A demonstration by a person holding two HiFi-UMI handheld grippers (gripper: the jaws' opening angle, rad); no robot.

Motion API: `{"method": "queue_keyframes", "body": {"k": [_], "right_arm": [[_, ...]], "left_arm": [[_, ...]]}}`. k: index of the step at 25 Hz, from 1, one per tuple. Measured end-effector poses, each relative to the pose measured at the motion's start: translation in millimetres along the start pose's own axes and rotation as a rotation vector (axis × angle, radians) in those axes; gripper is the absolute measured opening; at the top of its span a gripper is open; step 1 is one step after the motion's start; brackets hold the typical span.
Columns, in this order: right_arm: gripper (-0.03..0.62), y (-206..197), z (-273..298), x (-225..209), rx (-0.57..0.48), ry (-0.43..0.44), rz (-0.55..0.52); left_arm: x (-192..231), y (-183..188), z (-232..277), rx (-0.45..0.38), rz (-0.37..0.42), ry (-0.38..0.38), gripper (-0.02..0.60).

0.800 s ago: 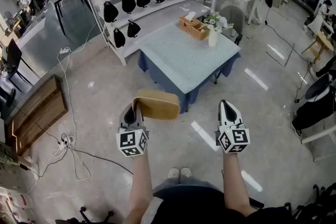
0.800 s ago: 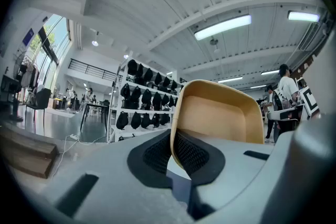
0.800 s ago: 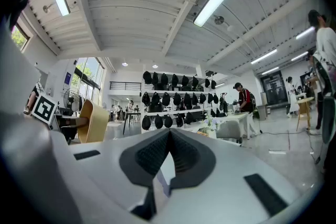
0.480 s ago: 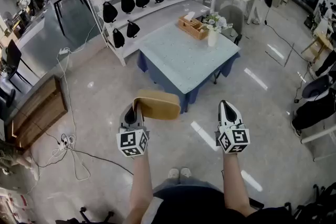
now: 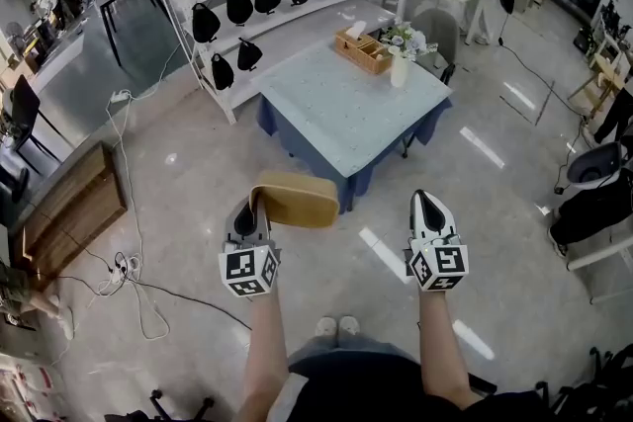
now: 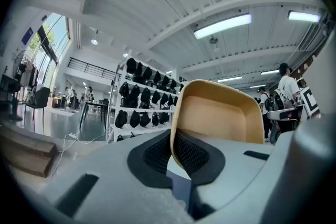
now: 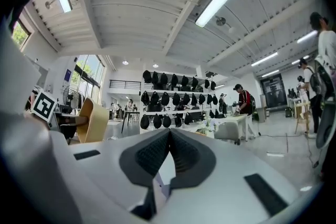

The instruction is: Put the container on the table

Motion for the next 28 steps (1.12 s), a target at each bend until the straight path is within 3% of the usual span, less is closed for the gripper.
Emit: {"method": "queue_keyframes", "body": {"k": [16,28], "right_arm": [[-0.002,-11,1,-38,0.024,-0.003,0.059],[-0.002,-21,50,-24,0.031,0.086,0.061]], "left_arm": [[-25,-2,13,0.024,0.002,0.004,0.015],[-12,-15,21,0.019,-0.019,0.059,0.015]]}}
Point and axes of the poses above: the fingertips, and each gripper's own axes: z forward along the fingers, x to its left, y out of its top, the point moved 2 cm from there along -z, backward along the fingers, and after that the axes turned 3 degrees about z, right-handed, at the moved point
